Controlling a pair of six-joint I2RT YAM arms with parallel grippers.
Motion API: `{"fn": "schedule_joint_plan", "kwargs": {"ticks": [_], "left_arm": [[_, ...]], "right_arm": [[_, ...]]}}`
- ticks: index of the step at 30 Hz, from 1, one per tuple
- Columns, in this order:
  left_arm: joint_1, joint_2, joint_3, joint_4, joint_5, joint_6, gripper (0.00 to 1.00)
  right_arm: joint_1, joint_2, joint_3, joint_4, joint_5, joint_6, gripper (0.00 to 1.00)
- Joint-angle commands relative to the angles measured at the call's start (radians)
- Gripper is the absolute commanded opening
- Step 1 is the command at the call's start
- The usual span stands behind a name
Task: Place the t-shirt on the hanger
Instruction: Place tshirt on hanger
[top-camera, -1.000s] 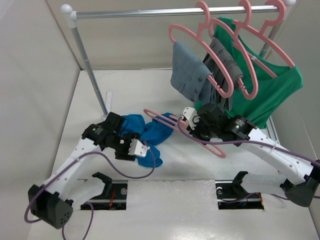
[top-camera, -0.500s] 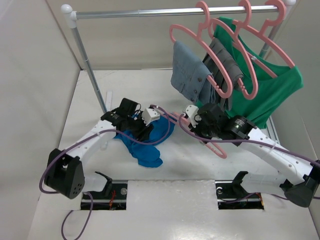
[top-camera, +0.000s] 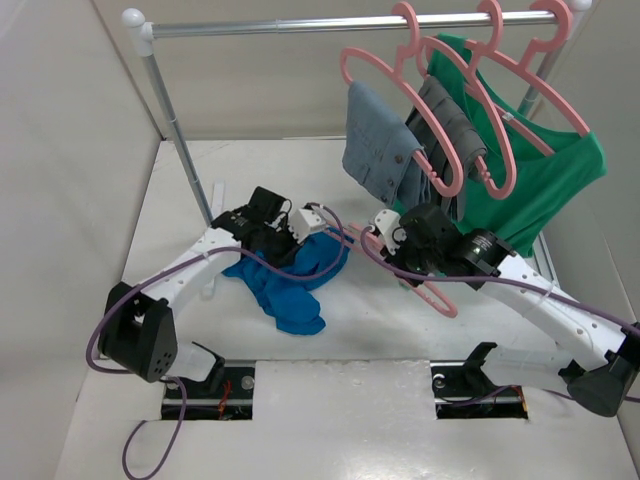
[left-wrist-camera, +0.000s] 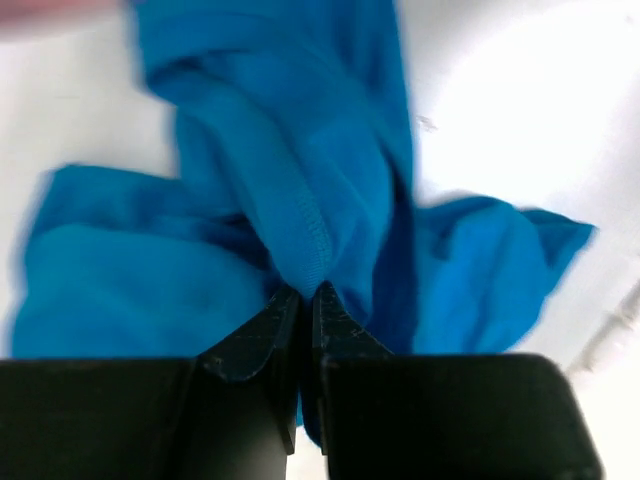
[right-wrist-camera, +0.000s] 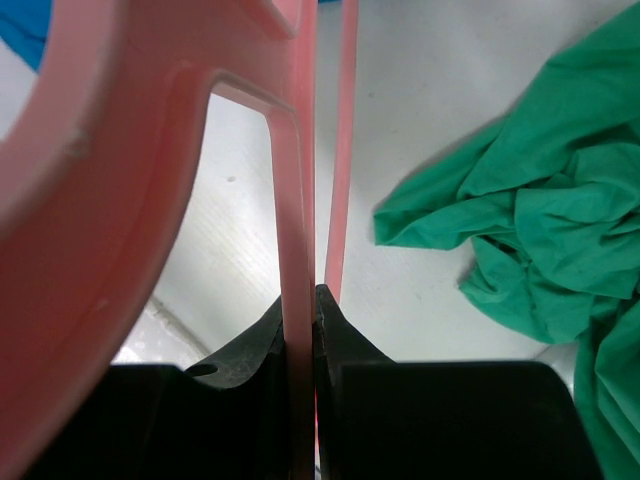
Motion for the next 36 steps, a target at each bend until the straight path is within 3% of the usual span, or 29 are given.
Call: {"fn": "schedule_joint_plan", "kwargs": {"ticks": [1,6,22,31,33,36], "left_arm": [[0.048,-0.059,0.079,0.007,-0.138,-0.008,0.0],[0.059,-0.039,0.104,0.007,-0.196,-0.017,0.0],[0.048,-0.024,0.165,0.007,-0.12,-0.04,0.06],[0.009,-0.076,0.136,-0.068,0.073,0.074,0.2],[0.009,-0.076,0.127,-0.068,0.084,0.074,0.2],[0.009,-0.064,0.105,-0.077,0.042,0.074,0.05]], "right_arm": [[-0.007,-0.034,0.022,-0.037,-0.07,-0.027,0.0],[0.002,-0.052,0.033,-0.075,-0.104,-0.045,0.0],[0.156,0.041,0.073,-0.034,-0.123,-0.113,0.0],[0.22,0.087,0.134,0.01,-0.018,-0.18,0.0],[0.231,0.097,0.134,0.029,0.02,-0.191,0.0],[0.231,0.106,0.125,0.05,0.045,-0.203,0.0]]}}
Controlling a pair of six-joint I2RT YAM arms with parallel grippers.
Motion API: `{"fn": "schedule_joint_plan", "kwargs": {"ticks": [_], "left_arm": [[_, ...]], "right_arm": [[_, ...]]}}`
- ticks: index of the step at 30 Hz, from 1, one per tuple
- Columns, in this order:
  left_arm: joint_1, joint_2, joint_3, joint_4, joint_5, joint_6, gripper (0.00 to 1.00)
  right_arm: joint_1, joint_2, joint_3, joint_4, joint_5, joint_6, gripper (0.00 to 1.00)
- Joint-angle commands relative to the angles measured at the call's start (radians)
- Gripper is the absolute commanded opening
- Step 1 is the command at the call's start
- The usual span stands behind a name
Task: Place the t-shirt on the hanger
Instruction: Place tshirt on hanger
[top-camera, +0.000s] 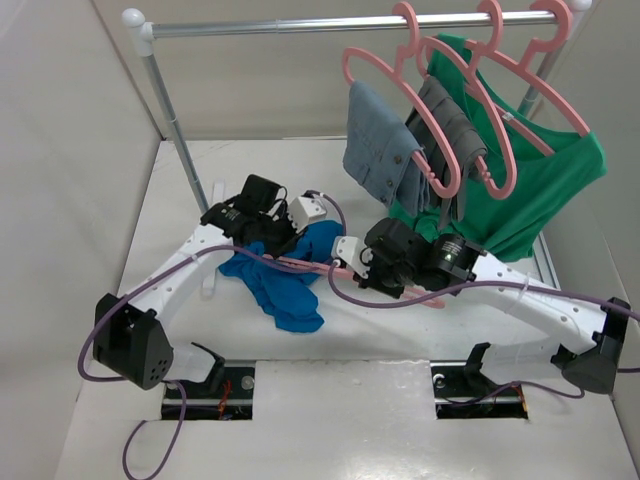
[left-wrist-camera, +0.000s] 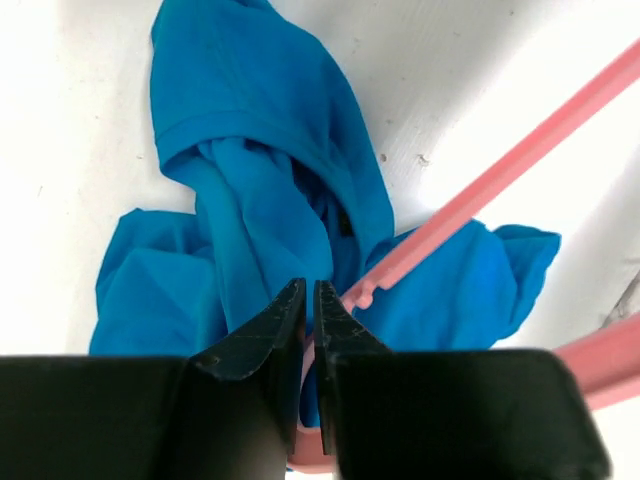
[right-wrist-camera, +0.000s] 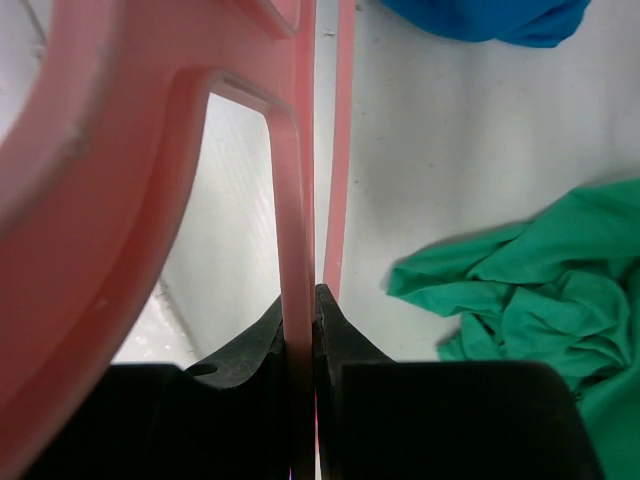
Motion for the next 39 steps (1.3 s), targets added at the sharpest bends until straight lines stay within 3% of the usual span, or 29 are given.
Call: {"fn": "schedule_joint_plan", "kwargs": {"ticks": [1,3,8,10,18,20,21,24,31,32,34,39], "left_arm": [[0.002,-0.012,-0.03,-0.028,0.0,0.032,0.05],[0.002,-0.012,-0.041,-0.04,-0.024,0.043,0.05],[0.002,-0.003,-0.031,-0.049,-0.155,0.029,0.3],[0.002,0.016,-0.02,-0.049,-0.22,0.004,0.33],[0.002,0.088,-0.009,-0.104,-0.212,-0.019,0.35],[0.002,0.1,-0.009,-0.126,-0.212,-0.028,0.29],[0.002,0.1,-0.009,-0.126,-0.221,-0.028,0.15],[0.002,0.09,0.002,-0.14,-0.198,-0.028,0.0],[0.002,0.048,0.078,-0.16,-0.157,-0.017,0.0],[0.002,0.048,0.087,-0.169,-0.156,-0.017,0.17],[0.002,0.048,0.088,-0.183,-0.156,-0.005,0.33],[0.002,0.095,0.109,-0.302,-0.219,-0.014,0.36]], "right_arm": [[0.011,0.011,0.04,0.081,0.064,-0.049,0.0],[0.011,0.022,0.029,0.081,0.064,-0.058,0.0],[0.011,0.041,0.02,0.056,0.084,-0.058,0.0],[0.011,0.041,0.02,0.056,0.084,-0.069,0.0],[0.011,0.07,0.02,0.047,0.075,-0.069,0.0],[0.011,0.079,0.02,0.047,0.075,-0.069,0.0],[0.011,0.079,0.02,0.047,0.075,-0.069,0.0],[0.011,0.079,0.02,0.047,0.075,-0.069,0.0],[0.011,0.079,0.02,0.047,0.075,-0.069,0.0],[0.011,0.088,0.02,0.047,0.075,-0.069,0.0],[0.011,0.088,0.02,0.047,0.075,-0.069,0.0],[0.011,0.088,0.02,0.047,0.075,-0.069,0.0]]}}
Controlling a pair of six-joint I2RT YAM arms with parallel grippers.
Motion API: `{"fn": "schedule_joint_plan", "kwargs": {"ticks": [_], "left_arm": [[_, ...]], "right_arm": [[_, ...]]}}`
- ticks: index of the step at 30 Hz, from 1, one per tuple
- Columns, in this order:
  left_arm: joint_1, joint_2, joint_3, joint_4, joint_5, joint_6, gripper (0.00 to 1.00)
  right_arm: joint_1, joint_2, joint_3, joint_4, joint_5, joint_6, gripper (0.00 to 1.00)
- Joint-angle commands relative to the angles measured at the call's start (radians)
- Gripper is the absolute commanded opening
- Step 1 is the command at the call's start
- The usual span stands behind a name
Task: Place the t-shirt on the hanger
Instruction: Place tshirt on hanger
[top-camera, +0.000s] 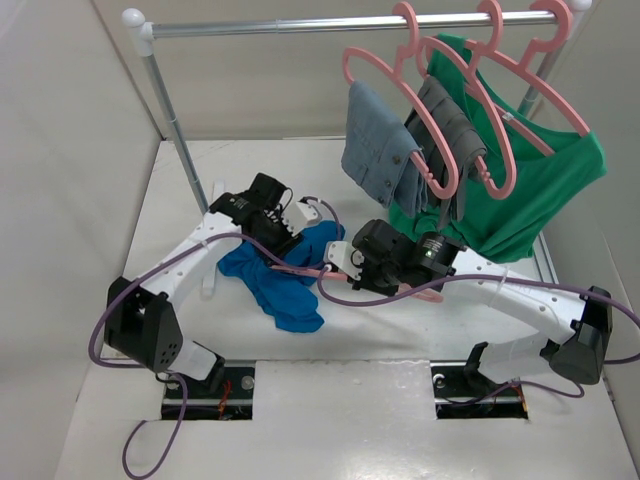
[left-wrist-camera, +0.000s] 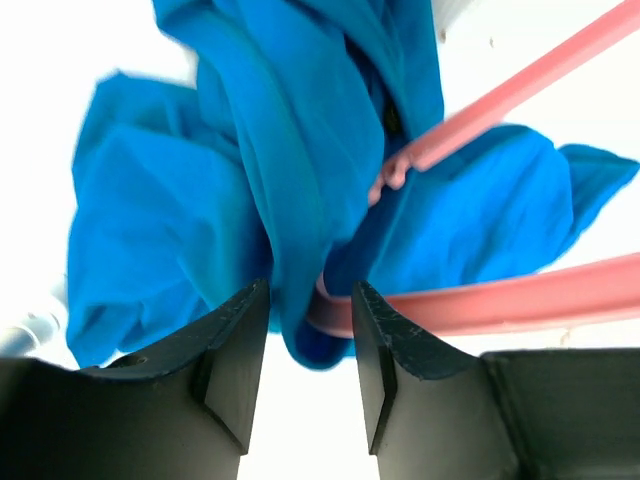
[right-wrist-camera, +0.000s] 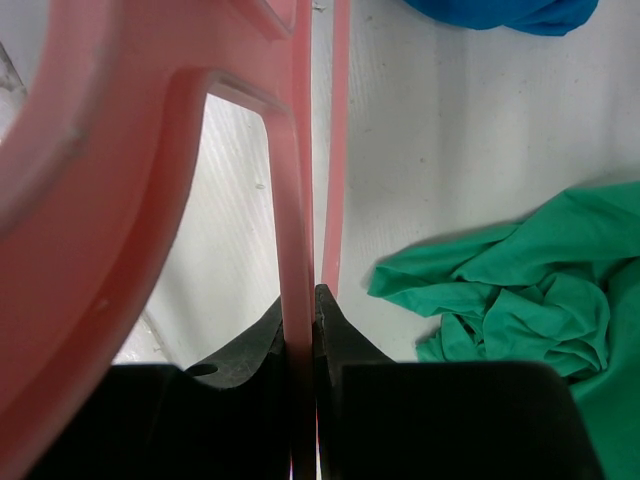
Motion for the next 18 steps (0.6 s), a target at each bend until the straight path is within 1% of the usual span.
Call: {"fn": "schedule_joint_plan", "kwargs": {"ticks": [1,2,5,7,8,13,14,15,18], "left_arm": [[0.001,0.013,0.04,-0.148,-0.04,-0.012,0.36],[0.001,0.014,0.04,-0.159,-0.04,-0.012,0.36],[0.001,0.014,0.026,-0.136,-0.058,-0.012,0.19],[0.001,0.014,0.026,-0.136,-0.067,-0.023,0.1],[0.001,0.014,0.026,-0.136,-0.067,-0.032,0.08],[0.001,0.023,0.035,-0.145,-0.066,-0.032,0.08],[0.001,0.023,0.035,-0.145,-0.066,-0.032,0.06],[0.001,0.023,0.044,-0.145,-0.066,-0.032,0.01],[0.001,0.011,0.064,-0.135,-0.034,-0.021,0.0]], "right_arm": [[0.006,-0.003,0.02,0.037,0.014,-0.003,0.0],[0.006,-0.003,0.02,0.037,0.014,-0.003,0.0],[0.006,-0.003,0.02,0.037,0.014,-0.003,0.0],[0.006,0.006,0.02,0.037,0.014,-0.003,0.0],[0.006,0.006,0.02,0.037,0.014,-0.003,0.0],[0.006,0.006,0.02,0.037,0.014,-0.003,0.0],[0.006,0.006,0.02,0.037,0.014,-0.003,0.0],[0.006,0.006,0.02,0.037,0.014,-0.003,0.0],[0.006,0.006,0.011,0.047,0.014,-0.012,0.0]]}}
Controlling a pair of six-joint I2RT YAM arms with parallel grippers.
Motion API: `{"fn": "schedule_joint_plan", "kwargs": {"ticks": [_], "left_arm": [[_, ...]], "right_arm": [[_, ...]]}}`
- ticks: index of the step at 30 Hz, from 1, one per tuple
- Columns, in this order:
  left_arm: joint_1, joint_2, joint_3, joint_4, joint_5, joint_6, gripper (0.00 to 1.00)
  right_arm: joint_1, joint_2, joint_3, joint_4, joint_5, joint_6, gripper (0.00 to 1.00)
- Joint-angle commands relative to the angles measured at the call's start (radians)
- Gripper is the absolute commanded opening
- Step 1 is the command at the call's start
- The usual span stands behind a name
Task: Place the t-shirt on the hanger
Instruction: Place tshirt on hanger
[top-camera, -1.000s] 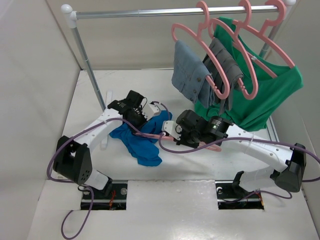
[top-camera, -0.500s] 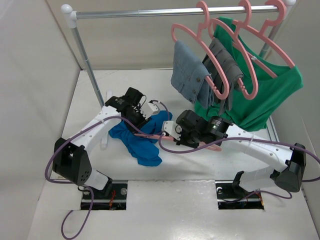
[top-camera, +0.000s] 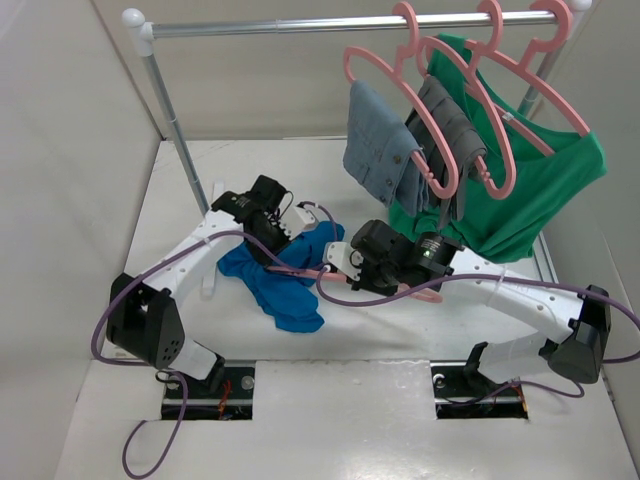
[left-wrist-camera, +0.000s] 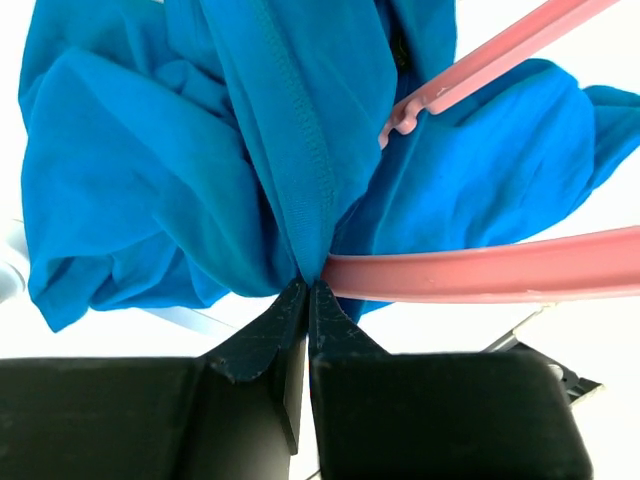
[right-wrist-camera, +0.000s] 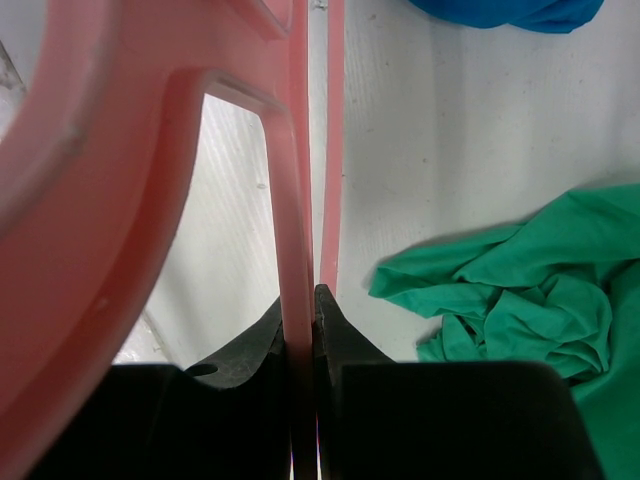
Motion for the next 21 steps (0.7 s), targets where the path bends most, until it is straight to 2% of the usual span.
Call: {"fn": "schedule_joint_plan", "kwargs": {"ticks": [1,6,14,21], "left_arm": [[0.001,-0.025,0.066,-0.029,0.05,0.016,0.0],[0.001,-0.088,0.118,-0.02,0.243,0.102,0.0],[0.001,-0.139,0.161,-0.075,0.423,0.232,0.0],[0.001,-0.191,0.292,-0.178,0.67,0.455,0.0]], "right_arm": [[0.006,-0.002,0.0,0.059,0.014,-0.012,0.0],[0.006,-0.002,0.009,0.093,0.075,-0.042,0.0],[0.006,-0.048,0.063,0.148,0.124,-0.186,0.0],[0.006,-0.231,0.011,0.214,-0.023,-0.441,0.0]]}}
